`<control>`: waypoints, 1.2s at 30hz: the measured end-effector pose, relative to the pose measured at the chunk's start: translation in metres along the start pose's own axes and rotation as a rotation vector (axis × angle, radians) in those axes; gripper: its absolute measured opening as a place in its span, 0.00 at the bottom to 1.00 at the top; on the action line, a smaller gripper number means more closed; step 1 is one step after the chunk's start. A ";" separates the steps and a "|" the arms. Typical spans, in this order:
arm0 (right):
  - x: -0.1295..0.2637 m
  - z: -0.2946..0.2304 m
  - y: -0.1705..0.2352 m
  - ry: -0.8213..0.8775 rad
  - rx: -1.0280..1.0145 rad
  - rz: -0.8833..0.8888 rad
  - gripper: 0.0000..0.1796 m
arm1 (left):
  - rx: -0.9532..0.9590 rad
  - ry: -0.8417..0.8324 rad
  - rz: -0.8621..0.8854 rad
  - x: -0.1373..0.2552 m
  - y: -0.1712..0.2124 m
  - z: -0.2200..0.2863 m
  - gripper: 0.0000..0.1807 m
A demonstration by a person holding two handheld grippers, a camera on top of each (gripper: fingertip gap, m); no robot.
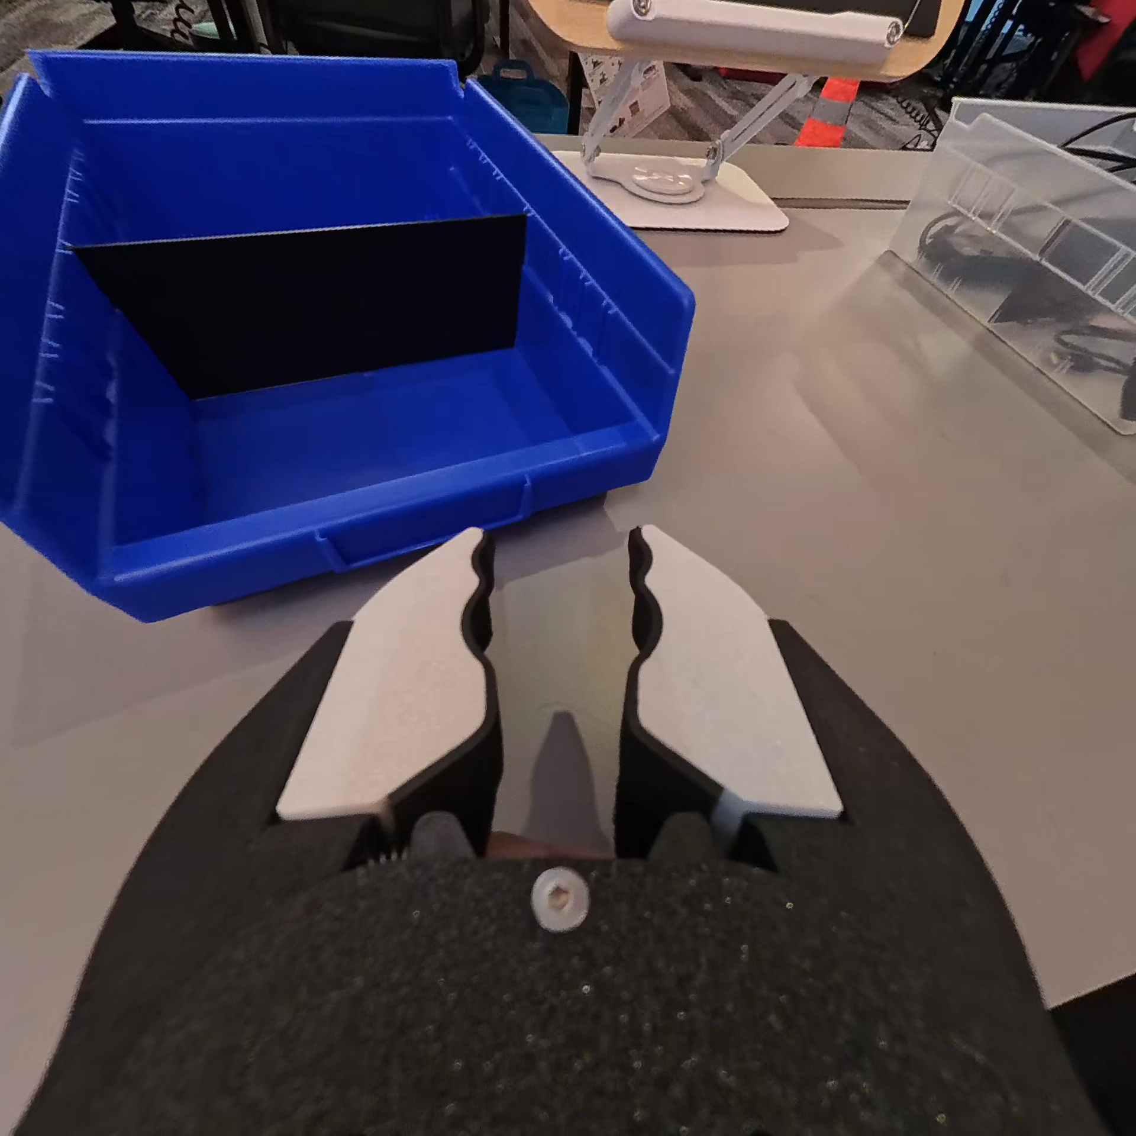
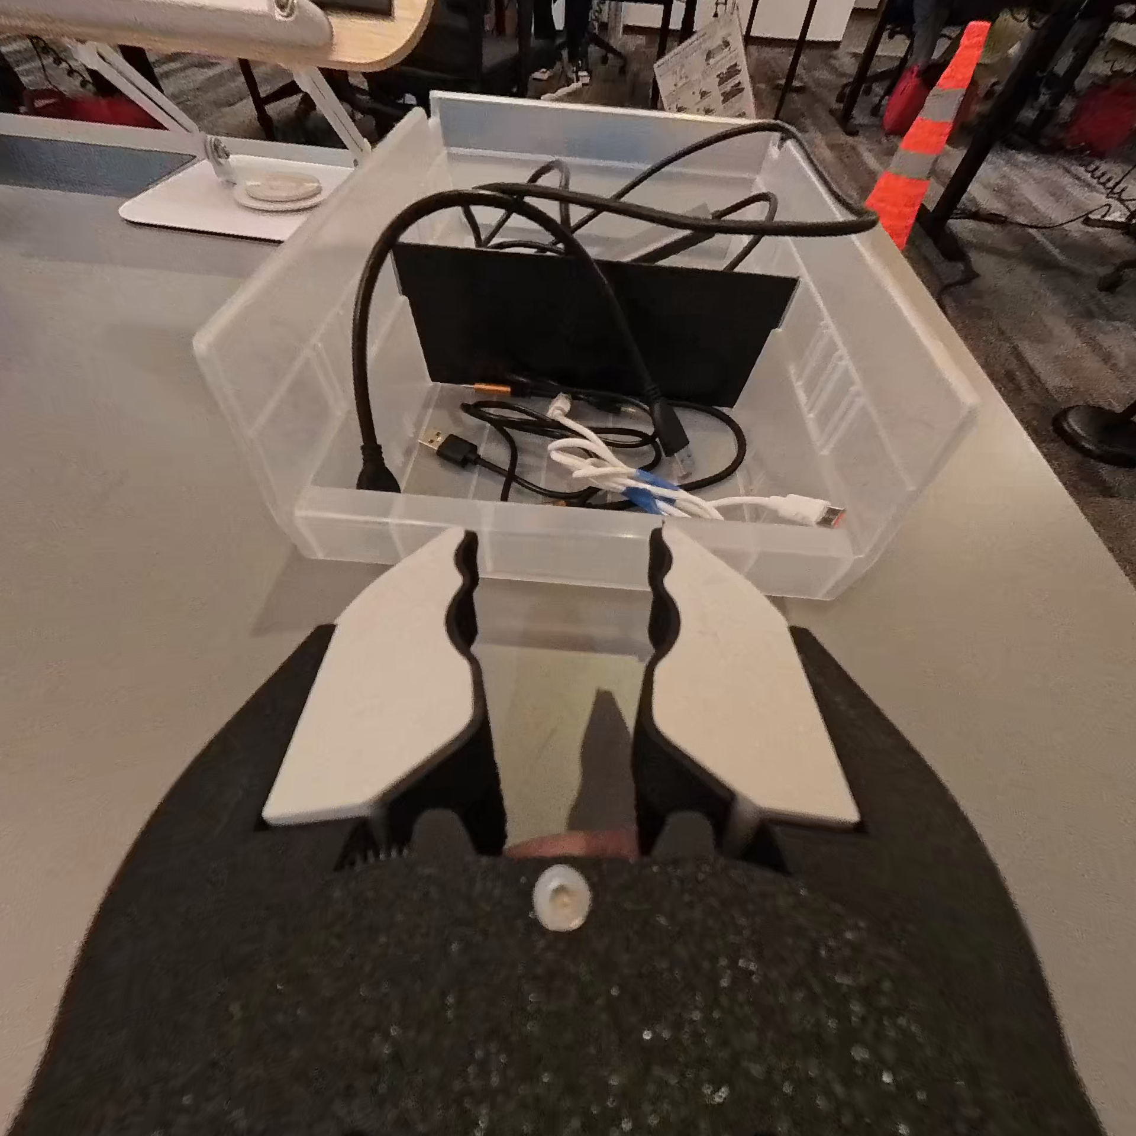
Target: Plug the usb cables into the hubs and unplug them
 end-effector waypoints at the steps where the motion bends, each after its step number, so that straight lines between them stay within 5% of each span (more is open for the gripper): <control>1: 0.001 -0.001 0.000 0.002 0.007 0.000 0.29 | -0.002 0.001 0.001 0.000 0.000 0.000 0.23; 10: 0.005 -0.005 0.000 -0.011 0.030 0.007 0.30 | -0.031 0.034 -0.008 -0.003 0.002 0.009 0.23; 18: -0.014 -0.082 -0.014 -0.240 0.214 0.076 0.37 | -0.101 0.085 -0.023 0.000 0.009 0.024 0.26; 25: -0.048 -0.109 -0.027 -0.308 0.090 -0.029 0.42 | -0.104 0.102 -0.041 0.012 0.016 0.028 0.27; 31: -0.015 -0.137 -0.027 -0.535 0.091 0.033 0.28 | -0.132 0.225 -0.054 -0.011 0.011 0.063 0.27; 36: 0.025 -0.120 -0.029 -0.327 0.105 0.182 0.37 | -0.106 0.493 -0.065 -0.064 -0.007 0.133 0.31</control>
Point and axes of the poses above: each gripper's, where its closed fingertips meet, x back along the fingers, y out of its underside, z = x × y across the jaws, the point moved 9 cm from there along x, back along the fingers, and after that the axes turned 2 degrees about z, right-handed, at the moved point
